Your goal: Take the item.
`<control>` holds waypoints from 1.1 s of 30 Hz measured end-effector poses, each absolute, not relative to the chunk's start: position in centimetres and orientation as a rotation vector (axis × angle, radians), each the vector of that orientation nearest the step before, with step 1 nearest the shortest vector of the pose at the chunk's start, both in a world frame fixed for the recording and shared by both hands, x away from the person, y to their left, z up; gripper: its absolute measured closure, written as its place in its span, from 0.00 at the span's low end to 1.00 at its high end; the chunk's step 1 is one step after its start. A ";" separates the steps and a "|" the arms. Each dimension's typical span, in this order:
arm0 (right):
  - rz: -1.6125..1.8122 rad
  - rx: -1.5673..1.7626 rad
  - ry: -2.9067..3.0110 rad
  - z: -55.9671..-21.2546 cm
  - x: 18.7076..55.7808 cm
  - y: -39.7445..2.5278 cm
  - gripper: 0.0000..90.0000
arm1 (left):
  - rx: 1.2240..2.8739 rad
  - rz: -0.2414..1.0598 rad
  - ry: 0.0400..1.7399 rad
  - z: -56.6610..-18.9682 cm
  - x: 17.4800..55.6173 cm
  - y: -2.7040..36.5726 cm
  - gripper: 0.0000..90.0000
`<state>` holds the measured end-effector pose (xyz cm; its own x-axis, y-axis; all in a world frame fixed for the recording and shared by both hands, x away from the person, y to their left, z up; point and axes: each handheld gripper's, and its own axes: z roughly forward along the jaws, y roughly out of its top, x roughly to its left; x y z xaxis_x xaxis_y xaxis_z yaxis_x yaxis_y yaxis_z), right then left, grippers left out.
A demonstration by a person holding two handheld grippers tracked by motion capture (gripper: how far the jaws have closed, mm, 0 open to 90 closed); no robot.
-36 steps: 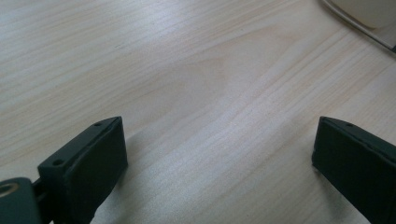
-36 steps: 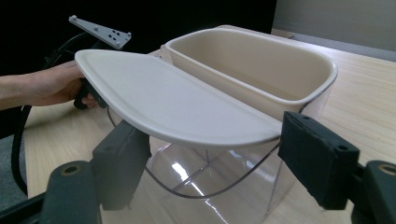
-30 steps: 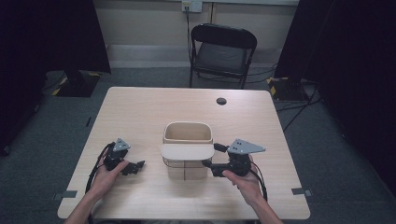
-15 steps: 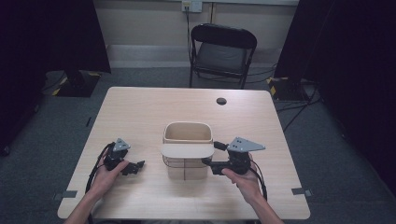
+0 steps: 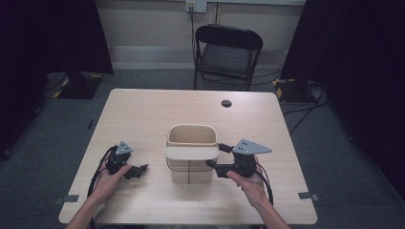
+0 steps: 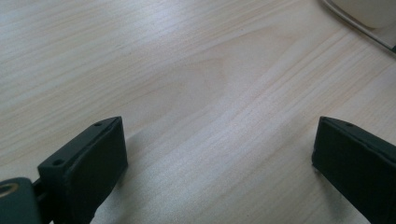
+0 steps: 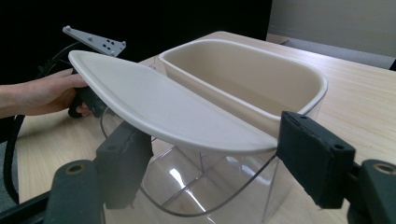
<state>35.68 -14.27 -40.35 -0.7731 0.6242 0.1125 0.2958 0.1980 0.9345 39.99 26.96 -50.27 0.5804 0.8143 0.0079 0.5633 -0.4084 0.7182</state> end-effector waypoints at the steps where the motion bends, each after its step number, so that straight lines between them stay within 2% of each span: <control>1: 1.598 0.872 2.186 -40.3 35.7 -14.3 0.29 | 2.128 0.472 1.091 -50.3 40.0 27.0 0.03; 33: 1.646 0.821 2.193 -39.4 36.3 -13.3 0.42 | 2.127 0.473 1.092 -50.3 40.0 27.0 0.03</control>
<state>36.30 -13.25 -39.43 -0.7998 0.5897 0.1120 0.2722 0.1900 0.9433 39.99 26.96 -50.27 0.5802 0.8144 0.0080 0.5632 -0.4083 0.7184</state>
